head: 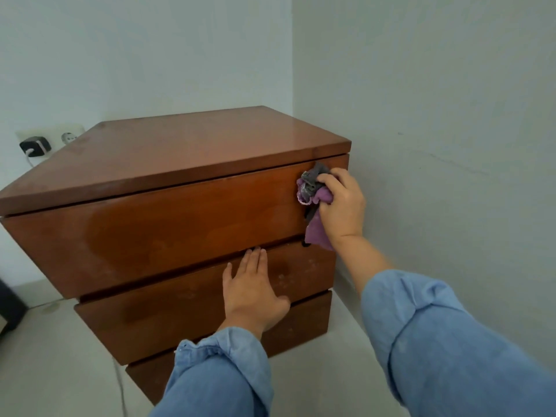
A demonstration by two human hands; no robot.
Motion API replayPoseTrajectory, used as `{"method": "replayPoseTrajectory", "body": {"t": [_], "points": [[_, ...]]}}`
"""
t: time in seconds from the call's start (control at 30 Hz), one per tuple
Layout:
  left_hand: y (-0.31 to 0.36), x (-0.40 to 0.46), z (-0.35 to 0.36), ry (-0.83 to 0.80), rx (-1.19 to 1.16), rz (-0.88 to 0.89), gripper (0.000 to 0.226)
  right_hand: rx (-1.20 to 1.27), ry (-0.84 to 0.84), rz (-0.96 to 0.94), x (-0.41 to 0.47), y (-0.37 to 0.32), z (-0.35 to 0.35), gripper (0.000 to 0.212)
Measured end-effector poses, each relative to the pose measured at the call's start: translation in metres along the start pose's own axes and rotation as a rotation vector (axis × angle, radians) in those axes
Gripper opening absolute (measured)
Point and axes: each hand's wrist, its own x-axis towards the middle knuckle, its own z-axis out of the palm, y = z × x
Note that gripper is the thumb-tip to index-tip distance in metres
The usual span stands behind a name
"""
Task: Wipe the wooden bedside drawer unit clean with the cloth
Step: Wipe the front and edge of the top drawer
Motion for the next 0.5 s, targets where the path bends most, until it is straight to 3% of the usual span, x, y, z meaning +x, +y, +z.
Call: {"method": "replayPoseTrajectory", "body": {"t": [0.27, 0.5], "points": [[0.002, -0.002, 0.005, 0.056, 0.002, -0.009, 0.096, -0.012, -0.024, 0.059, -0.029, 0.015, 0.008, 0.035], [0.004, -0.002, 0.003, 0.046, -0.036, -0.021, 0.097, -0.059, -0.178, 0.142, -0.058, 0.032, 0.006, 0.038]]}}
